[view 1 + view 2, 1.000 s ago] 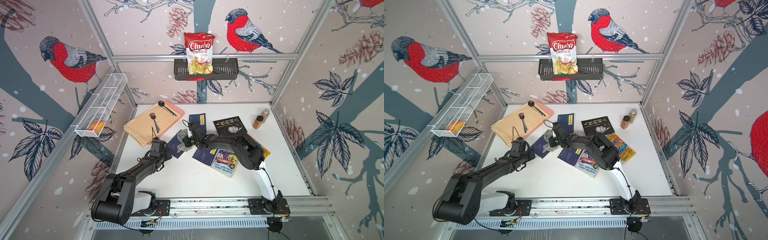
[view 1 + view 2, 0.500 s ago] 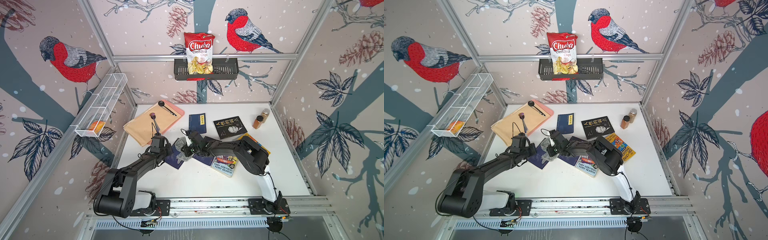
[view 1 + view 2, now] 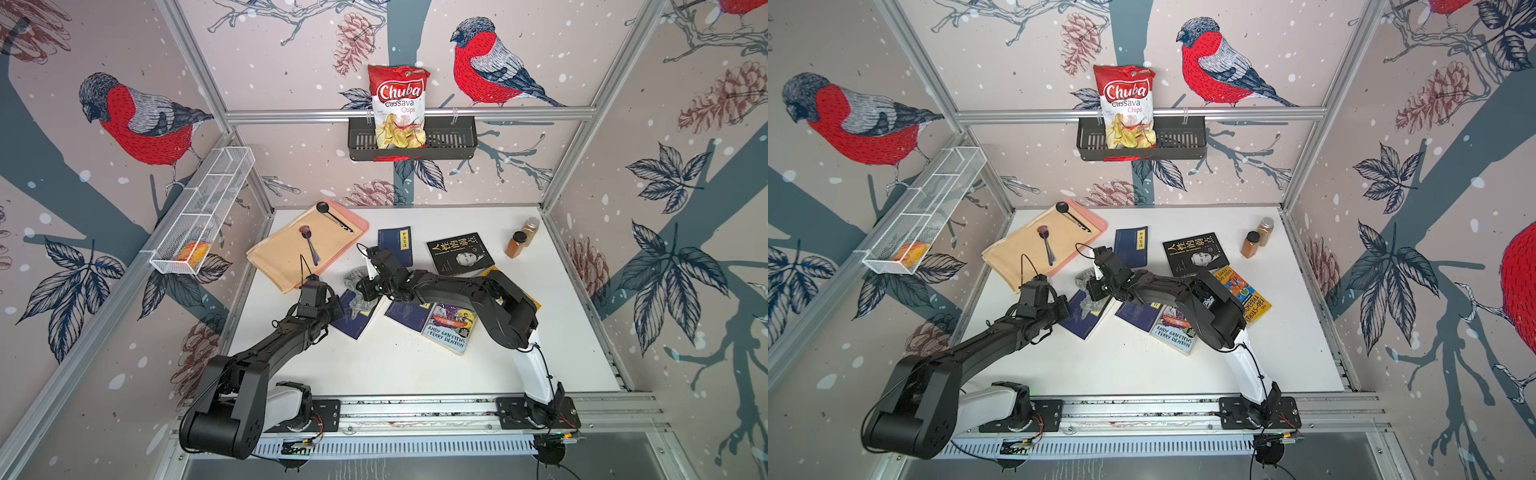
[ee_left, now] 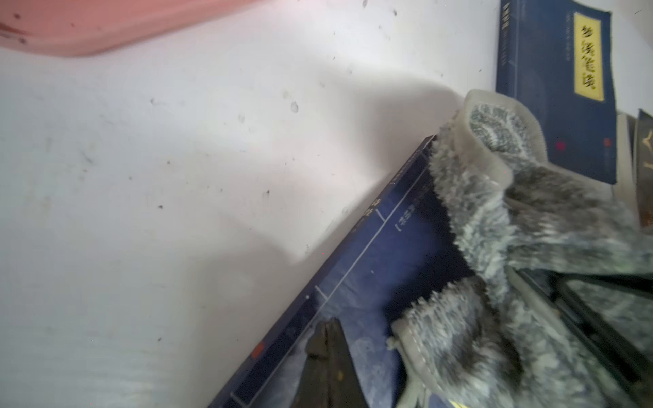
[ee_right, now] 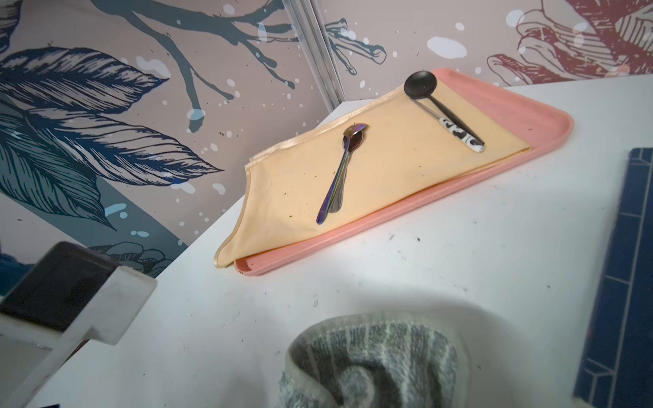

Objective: Wipe the cover of the book
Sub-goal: Wipe the dirt from the cover of the book, then adjust the book at the center of the board.

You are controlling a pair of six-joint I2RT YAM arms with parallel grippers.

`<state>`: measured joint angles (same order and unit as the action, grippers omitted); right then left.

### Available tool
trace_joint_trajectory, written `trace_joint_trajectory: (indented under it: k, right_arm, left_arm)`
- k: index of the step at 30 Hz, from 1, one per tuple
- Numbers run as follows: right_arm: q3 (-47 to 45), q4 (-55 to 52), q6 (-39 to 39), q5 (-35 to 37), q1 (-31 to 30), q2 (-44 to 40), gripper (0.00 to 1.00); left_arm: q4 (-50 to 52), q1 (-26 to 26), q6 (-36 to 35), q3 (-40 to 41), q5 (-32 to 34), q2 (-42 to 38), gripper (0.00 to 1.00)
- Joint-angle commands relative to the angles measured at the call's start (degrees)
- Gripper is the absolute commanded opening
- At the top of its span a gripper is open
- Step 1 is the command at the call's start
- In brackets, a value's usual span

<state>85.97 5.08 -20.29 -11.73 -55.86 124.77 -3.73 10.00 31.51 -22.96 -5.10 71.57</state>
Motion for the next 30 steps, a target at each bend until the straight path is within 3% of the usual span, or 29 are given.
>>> trace_joint_trajectory:
  k: [1, 9, 17, 25, 30]
  right_arm:
    - [-0.3, 0.0, -1.8, -0.8, -1.1, 0.3, 0.00]
    - [2.2, 0.9, -4.4, -4.9, -0.5, 7.1, 0.00]
    - [0.7, 2.1, -5.3, -4.2, 6.1, 7.6, 0.00]
    - [-9.4, 13.3, -7.3, -14.7, 11.8, -3.8, 0.00]
    - [-14.8, 9.1, -4.9, -13.0, 13.1, -10.0, 0.00]
  left_arm:
    - [-1.5, 0.0, -0.4, -0.3, -2.7, 1.5, 0.00]
    - [-1.8, 0.0, -1.1, -0.8, -3.3, 5.2, 0.00]
    - [-1.6, 0.0, -1.3, -1.0, -2.5, 6.1, 0.00]
    - [-1.6, 0.0, -1.9, -1.7, -2.3, 6.9, 0.00]
    - [-1.4, 0.5, -2.6, -2.9, -2.8, 6.7, 0.00]
